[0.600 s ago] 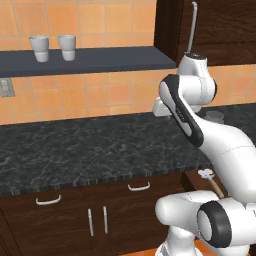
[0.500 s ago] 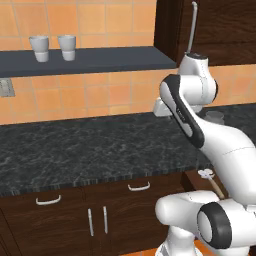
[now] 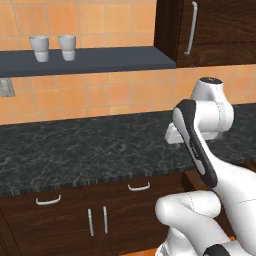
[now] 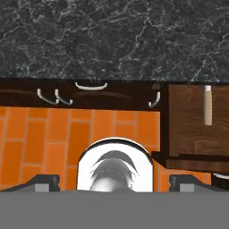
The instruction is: Pick the pizza cutter from the drawer and place it on the counter.
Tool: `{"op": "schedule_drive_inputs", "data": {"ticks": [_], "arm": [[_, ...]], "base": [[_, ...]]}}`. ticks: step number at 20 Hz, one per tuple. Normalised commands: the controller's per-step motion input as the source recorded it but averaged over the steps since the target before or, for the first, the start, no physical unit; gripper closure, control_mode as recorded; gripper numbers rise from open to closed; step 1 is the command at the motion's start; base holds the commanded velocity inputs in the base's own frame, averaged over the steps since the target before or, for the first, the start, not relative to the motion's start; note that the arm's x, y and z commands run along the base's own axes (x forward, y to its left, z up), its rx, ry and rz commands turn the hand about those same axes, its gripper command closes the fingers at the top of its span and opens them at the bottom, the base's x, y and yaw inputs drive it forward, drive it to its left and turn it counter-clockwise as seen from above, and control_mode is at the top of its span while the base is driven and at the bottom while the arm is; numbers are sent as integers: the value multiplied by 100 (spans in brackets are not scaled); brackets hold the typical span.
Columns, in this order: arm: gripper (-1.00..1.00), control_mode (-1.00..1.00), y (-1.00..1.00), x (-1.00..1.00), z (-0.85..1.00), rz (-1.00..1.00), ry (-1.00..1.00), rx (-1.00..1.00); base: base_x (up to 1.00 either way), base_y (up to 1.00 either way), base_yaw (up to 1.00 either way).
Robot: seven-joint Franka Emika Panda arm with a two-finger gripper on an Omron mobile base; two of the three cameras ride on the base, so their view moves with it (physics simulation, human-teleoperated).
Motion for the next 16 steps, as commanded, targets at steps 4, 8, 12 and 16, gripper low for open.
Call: {"op": "schedule_drive_inputs", "data": {"ticks": [4, 8, 12, 16], "arm": [[-100, 100, -18, -36, -42, -11, 0, 0], [-100, 100, 0, 0, 0, 0, 0, 0], [-100, 100, 0, 0, 0, 0, 0, 0], [-100, 100, 0, 0, 0, 0, 0, 0]], "base": [[-6, 7, -10], [-2, 72, -71], [23, 58, -81], [37, 61, -81]]}}
